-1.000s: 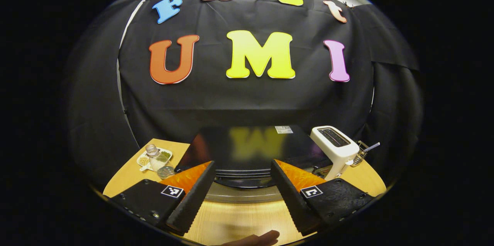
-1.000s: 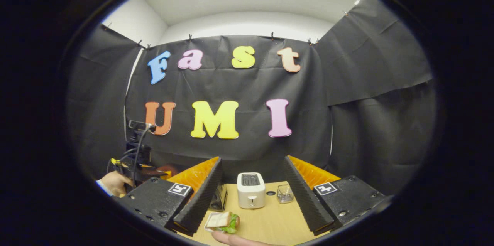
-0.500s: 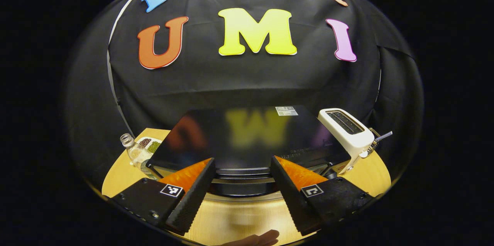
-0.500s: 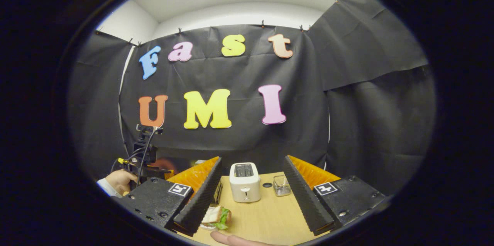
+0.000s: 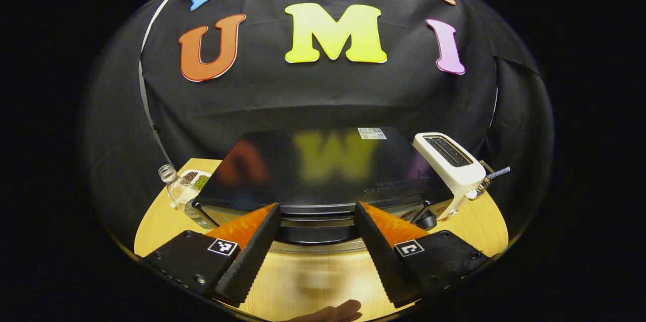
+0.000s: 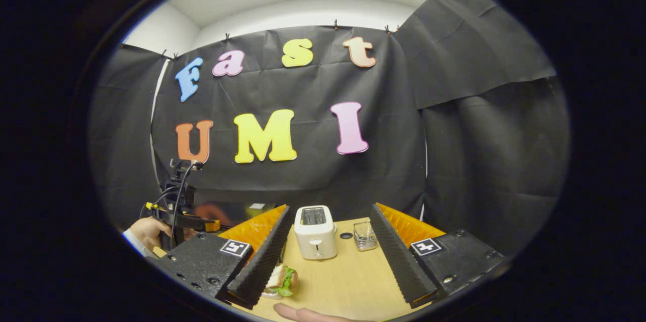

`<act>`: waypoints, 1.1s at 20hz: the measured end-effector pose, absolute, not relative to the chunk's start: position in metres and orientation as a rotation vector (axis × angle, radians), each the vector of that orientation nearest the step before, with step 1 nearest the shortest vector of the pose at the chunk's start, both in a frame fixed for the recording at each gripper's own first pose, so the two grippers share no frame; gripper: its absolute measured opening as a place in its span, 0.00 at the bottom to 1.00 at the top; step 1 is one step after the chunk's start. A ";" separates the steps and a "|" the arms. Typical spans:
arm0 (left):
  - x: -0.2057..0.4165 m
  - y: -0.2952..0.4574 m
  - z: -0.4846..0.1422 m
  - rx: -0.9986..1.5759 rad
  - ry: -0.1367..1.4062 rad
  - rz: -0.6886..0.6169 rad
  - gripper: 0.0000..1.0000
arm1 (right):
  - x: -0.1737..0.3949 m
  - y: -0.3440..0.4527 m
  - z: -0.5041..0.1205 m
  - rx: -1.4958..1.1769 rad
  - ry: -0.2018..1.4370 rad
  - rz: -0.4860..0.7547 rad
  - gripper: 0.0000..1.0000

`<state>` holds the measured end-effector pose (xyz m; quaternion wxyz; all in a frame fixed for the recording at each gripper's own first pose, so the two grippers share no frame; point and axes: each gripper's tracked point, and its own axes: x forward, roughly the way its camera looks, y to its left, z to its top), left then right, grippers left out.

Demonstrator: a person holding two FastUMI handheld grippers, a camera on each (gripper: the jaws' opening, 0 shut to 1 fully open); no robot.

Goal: Open the electric oven with the left hand, put the food in, and close the electric oven.

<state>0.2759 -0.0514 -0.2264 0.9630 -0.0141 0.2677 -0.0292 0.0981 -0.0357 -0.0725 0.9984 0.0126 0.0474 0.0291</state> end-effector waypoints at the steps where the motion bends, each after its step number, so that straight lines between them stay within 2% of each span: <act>1: 0.271 -0.052 -0.226 -0.032 0.538 -0.060 0.97 | 0.096 -0.036 -0.074 0.024 0.097 0.053 1.00; 2: 0.269 -0.052 -0.226 -0.037 0.536 -0.063 0.98 | 0.095 -0.036 -0.074 0.024 0.100 0.054 0.91; 10: 0.225 -0.053 -0.234 -0.043 0.474 -0.066 0.98 | 0.078 -0.032 -0.074 0.015 0.097 0.061 0.91; 11: 0.217 -0.053 -0.236 -0.043 0.471 -0.064 0.97 | 0.077 -0.032 -0.074 0.015 0.097 0.060 1.00; 12: 0.211 -0.053 -0.239 -0.039 0.465 -0.065 0.97 | 0.075 -0.033 -0.075 0.015 0.098 0.059 0.91; 14: 0.198 -0.055 -0.246 -0.040 0.456 -0.064 0.98 | 0.072 -0.032 -0.076 0.013 0.098 0.060 0.91; 15: 0.192 -0.055 -0.249 -0.038 0.446 -0.063 0.97 | 0.071 -0.032 -0.077 0.012 0.098 0.059 1.00; 16: 0.185 -0.055 -0.253 -0.042 0.442 -0.061 0.97 | 0.070 -0.032 -0.078 0.010 0.101 0.059 1.00; 17: 0.179 -0.055 -0.257 -0.043 0.434 -0.060 0.97 | 0.070 -0.031 -0.081 0.009 0.104 0.060 0.91; 19: 0.167 -0.056 -0.267 -0.042 0.420 -0.058 0.97 | 0.067 -0.029 -0.084 0.004 0.110 0.063 0.91; 20: 0.161 -0.057 -0.272 -0.040 0.417 -0.058 0.97 | 0.067 -0.030 -0.087 0.001 0.113 0.063 1.00; 21: 0.155 -0.058 -0.280 -0.041 0.418 -0.058 0.98 | 0.068 -0.030 -0.088 -0.002 0.117 0.063 1.00; 22: 0.151 -0.058 -0.286 -0.042 0.420 -0.057 0.97 | 0.068 -0.030 -0.090 -0.003 0.120 0.063 0.91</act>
